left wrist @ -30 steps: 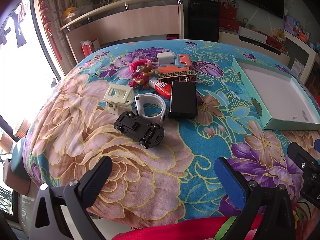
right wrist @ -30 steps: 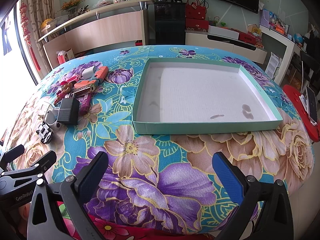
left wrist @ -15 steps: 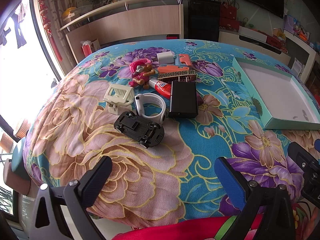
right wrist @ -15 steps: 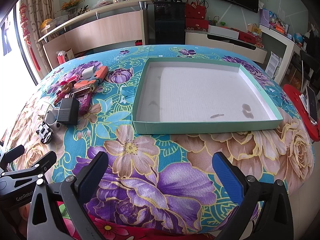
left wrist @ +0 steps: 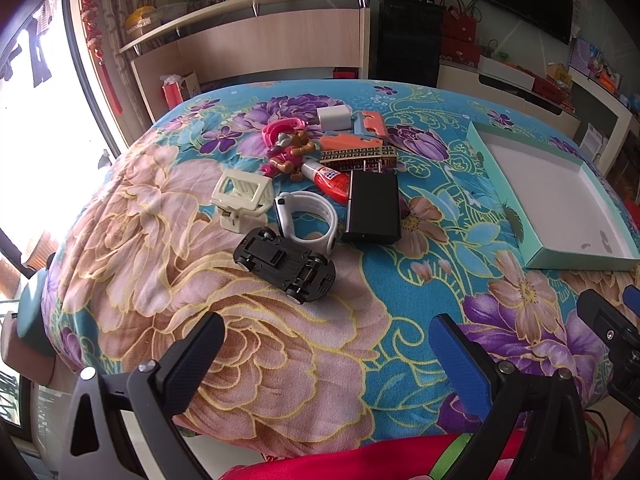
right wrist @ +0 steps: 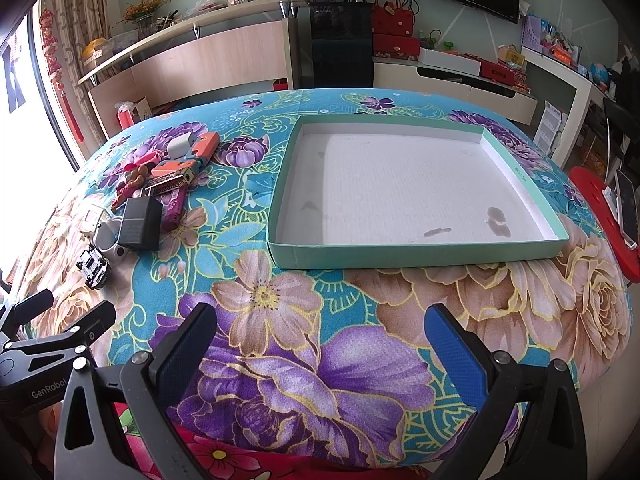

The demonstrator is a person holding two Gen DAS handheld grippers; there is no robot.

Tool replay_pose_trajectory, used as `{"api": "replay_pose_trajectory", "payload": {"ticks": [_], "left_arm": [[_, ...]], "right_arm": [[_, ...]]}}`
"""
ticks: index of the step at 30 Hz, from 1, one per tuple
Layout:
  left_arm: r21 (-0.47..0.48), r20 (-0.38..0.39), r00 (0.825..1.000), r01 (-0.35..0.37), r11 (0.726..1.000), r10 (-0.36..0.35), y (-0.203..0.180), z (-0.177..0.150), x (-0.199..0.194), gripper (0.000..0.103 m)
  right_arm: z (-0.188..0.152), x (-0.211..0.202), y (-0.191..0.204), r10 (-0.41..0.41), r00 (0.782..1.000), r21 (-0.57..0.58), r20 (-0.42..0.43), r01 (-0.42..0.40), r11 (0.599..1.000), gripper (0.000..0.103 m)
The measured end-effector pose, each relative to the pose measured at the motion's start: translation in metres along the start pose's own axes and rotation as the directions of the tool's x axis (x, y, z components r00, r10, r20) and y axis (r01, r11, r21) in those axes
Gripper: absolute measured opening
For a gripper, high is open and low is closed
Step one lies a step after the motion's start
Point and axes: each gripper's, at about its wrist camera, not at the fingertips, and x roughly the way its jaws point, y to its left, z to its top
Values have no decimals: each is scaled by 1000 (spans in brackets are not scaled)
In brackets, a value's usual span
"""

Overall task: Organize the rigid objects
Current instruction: 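Grasp the black charger with the right tool while the left tool grasps the white smartwatch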

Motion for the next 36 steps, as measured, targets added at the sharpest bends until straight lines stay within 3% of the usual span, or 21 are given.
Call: {"api": "replay_pose_trajectory", "payload": {"ticks": [5,11,14,17,22,24,31,36], "left_arm": [[-25,-4,1000,-2,1000,2,22,21,0,103],[-55,-11,999,-33,998,32,43,41,15,102],[-17,-22,1000,-21,1000,21,38,44,29,102],[3,-50,999,-6,1000,6,33,44,46,94],[28,-58,998,23,999,-21,26,49,64,93],[39,-56,998,24,999,-22,26,51,69,92],[58,-28,999,31,998,-29,32,55,73,89],[60,-18,998,61,996,-60,34,56,74,83]], "right_arm": [[23,-10,11,94,995,-21,28,-93,995,103],[52,2,40,188,982,-52,0,-187,981,103],[61,16,54,221,975,-56,-30,-223,973,103],[68,32,66,237,969,-50,-65,-240,969,103],[75,57,87,263,957,-65,-122,-272,960,101],[76,67,97,271,951,-76,-148,-284,956,95],[76,94,125,300,931,-95,-208,-324,941,89],[76,106,143,318,920,-99,-231,-347,933,78]]}}
